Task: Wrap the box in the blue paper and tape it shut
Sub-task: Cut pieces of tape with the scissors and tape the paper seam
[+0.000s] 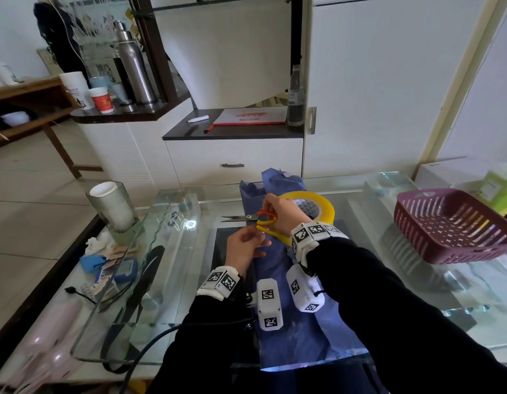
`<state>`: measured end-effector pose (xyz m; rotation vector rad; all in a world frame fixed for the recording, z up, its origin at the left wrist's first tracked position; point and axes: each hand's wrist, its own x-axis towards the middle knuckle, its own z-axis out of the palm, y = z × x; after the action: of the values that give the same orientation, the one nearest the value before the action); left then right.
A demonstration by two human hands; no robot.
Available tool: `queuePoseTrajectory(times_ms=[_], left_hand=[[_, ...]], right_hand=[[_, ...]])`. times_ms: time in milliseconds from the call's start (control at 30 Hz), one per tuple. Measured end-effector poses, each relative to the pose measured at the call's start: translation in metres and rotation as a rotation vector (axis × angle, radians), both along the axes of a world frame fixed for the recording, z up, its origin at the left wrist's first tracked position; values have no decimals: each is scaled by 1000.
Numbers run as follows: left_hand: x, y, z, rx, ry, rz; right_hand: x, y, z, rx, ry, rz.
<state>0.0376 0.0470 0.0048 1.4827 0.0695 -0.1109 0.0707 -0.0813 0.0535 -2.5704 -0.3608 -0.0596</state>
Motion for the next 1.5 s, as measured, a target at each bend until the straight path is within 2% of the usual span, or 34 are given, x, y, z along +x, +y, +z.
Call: queuePoseTrajectory(times_ms=[333, 600, 800, 900, 1100, 1233, 1300, 1500], left_hand=[[0, -3, 2, 12, 12, 2], [2, -2, -7, -44, 30, 120], [3, -5, -7, 96, -49, 151], [6, -12, -5, 106, -73, 177], [5, -24, -2, 55, -82, 289], [3, -33, 5, -253, -34, 297], [2, -41, 6, -323, -8, 262], [-7, -62, -2, -252, 8, 110]], right_hand=[[2, -6, 2, -53, -26, 16], [0, -11, 6, 50, -33, 9], [-4, -21, 11, 75, -31, -8], [-5, -25, 14, 63, -38, -21], [-7, -34, 15, 45, -34, -38], [-12, -44, 15, 17, -28, -71], [-15, -50, 14, -4, -22, -113], [-19, -70, 13, -67, -22, -129]])
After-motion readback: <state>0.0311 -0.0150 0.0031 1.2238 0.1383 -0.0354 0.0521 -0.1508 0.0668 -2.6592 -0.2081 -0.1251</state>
